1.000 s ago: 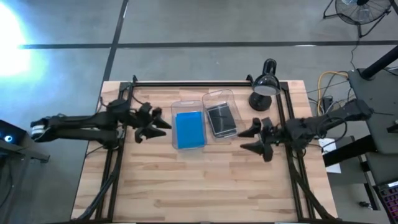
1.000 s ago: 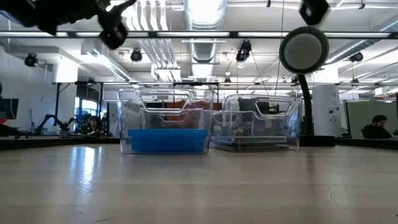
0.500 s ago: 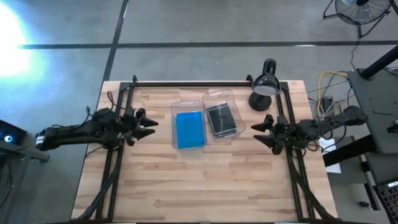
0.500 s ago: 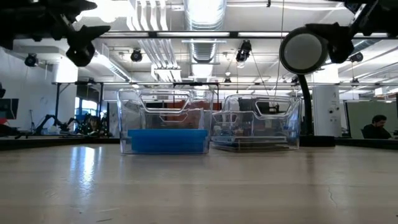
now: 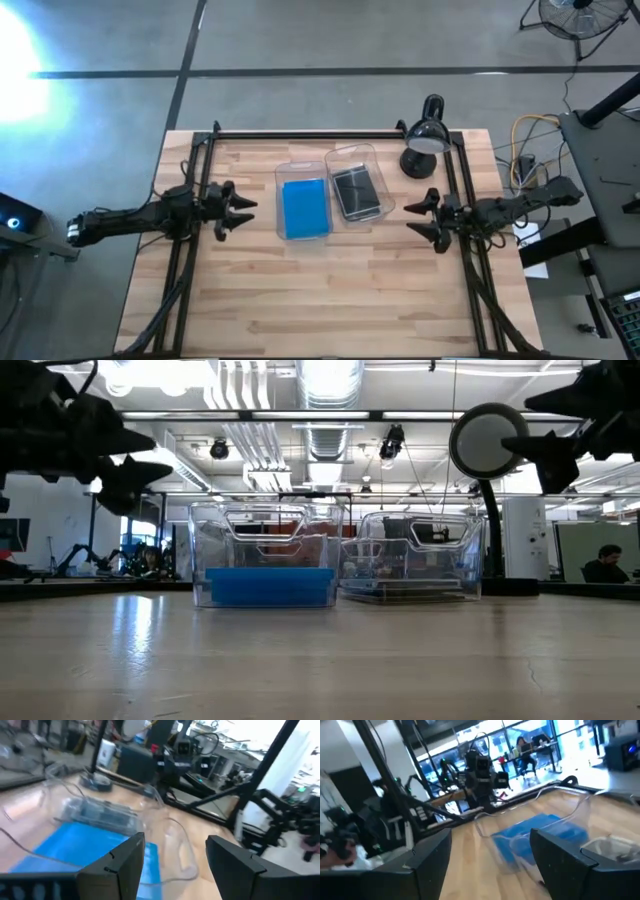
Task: Pick & place jewel cases by type
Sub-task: Return to Home Position
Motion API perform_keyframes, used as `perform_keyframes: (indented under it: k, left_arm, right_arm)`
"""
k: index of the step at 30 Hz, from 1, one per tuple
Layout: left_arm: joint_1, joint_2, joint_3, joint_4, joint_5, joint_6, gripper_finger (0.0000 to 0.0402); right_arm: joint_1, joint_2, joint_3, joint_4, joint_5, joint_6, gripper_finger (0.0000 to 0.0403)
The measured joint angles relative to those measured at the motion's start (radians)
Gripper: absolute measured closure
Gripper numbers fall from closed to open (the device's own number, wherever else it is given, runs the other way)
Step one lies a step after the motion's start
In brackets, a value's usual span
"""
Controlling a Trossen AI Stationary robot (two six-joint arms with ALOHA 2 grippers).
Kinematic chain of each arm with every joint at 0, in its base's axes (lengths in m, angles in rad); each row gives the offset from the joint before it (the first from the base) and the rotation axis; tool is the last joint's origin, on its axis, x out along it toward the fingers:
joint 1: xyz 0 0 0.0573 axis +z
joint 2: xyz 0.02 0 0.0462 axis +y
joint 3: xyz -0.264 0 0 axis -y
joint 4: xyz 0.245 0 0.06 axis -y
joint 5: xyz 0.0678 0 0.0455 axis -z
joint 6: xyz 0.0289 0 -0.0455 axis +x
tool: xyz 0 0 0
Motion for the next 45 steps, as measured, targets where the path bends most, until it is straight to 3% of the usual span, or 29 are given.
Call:
perform_keyframes:
  k: [5,10,29,32,36,42,45]
  left_arm:
    - [0.000,-0.008,0.000,0.002,-0.090,0.039,0.0209]
    - [0.001,-0.007,0.000,-0.002,-0.114,0.013,0.0209]
    - [0.001,-0.006,0.000,-0.008,-0.114,0.010,0.0209]
    - [0.001,-0.006,0.000,-0.008,-0.113,0.010,0.0209]
    - [0.001,-0.005,0.000,-0.008,-0.113,0.010,0.0209]
    - [0.001,-0.003,0.000,-0.009,-0.113,0.010,0.0209]
    - [0.001,0.000,0.000,-0.010,-0.112,0.010,0.0209]
  right_arm:
    - [-0.002,-0.022,0.000,-0.054,0.019,-0.031,0.0147]
    - [-0.002,-0.015,0.000,-0.060,0.132,0.032,0.0149]
    - [-0.001,-0.025,0.000,-0.060,0.131,0.025,0.0142]
    - [-0.005,-0.036,0.001,-0.064,0.126,-0.034,0.0146]
    - [-0.054,-0.071,0.001,-0.073,0.013,-0.106,0.0149]
    - [-0.167,-0.165,0.003,-0.144,-0.429,-0.319,0.0145]
    - [-0.182,-0.165,0.001,-0.189,-0.452,-0.303,0.0142]
